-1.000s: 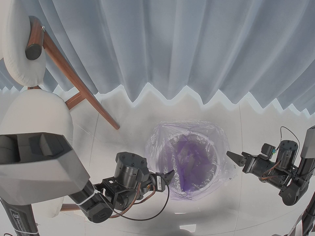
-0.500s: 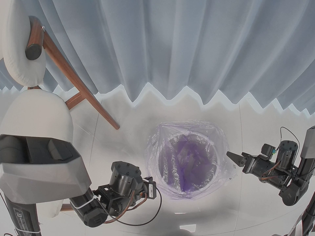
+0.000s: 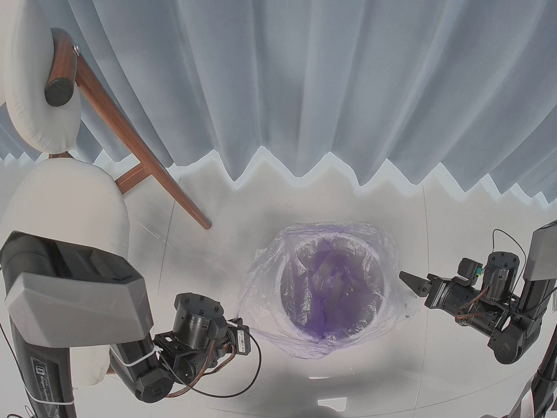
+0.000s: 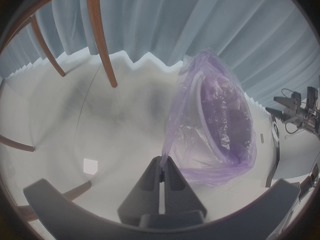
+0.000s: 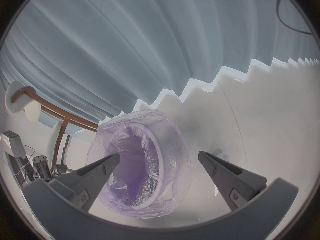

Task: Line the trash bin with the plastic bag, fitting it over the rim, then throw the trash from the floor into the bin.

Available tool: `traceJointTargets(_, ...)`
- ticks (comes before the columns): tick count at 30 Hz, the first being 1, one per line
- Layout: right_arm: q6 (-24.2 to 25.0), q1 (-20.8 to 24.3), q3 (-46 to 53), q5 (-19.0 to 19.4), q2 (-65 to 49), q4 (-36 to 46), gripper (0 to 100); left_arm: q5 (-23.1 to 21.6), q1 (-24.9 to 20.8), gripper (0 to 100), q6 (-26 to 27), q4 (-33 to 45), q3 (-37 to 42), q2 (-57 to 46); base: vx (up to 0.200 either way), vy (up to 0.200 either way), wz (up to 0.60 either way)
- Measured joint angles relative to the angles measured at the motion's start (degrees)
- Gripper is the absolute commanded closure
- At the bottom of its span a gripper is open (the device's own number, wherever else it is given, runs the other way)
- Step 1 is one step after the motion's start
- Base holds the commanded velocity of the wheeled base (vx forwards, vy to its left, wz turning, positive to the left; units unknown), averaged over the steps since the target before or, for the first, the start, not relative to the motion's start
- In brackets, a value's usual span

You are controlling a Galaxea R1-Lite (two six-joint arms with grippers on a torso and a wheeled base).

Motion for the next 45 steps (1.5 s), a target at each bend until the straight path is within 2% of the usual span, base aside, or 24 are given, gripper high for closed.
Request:
traceJointTargets(5,0.04,0.0,-0.09,-0.02,0.26,0.0,0,1.77,0.0,100,1.39,-8.31,-0.33,4.27,0.0,0.0,0.0)
traceJointTargets(6,0.04,0.0,-0.05,-0.05,0.28,0.0,0,2.24,-0.02,0,1.87,-9.94,-0.33,5.29,0.0,0.0,0.0)
traceJointTargets(16,0.09,0.0,0.38,-0.07,-0.05,0.0,0,4.95,-0.3,0,5.86,-16.84,3.73,8.48,0.0,0.0,0.0)
traceJointTargets(25,0.06,0.0,3.36,-0.07,-1.24,0.02,0,3.69,1.3,0,8.11,-18.53,9.57,-5.35,0.0,0.0,0.0)
traceJointTargets(30,0.06,-0.02,5.42,-0.05,-2.34,0.0,0,1.19,3.32,0,8.81,-12.81,11.53,-17.98,0.0,0.0,0.0)
traceJointTargets(33,-0.05,-0.04,6.39,-0.05,-3.08,0.0,0,-0.99,4.83,0,8.0,-4.05,10.15,-26.49,0.0,0.0,0.0)
traceJointTargets(37,-0.38,-0.06,7.11,-0.05,-3.83,-0.02,0,-2.34,6.75,0,1.54,6.77,7.28,-36.36,0.0,0.0,0.0)
traceJointTargets(40,-0.79,-0.02,7.58,-0.05,-4.41,0.0,0,-2.15,7.97,0,-9.28,11.39,7.03,-43.53,0.0,0.0,0.0)
traceJointTargets(45,-1.28,-0.02,8.18,-0.05,-5.23,0.0,0,-1.78,8.66,0,-20.86,18.1,9.13,-53.89,0.0,0.0,0.0)
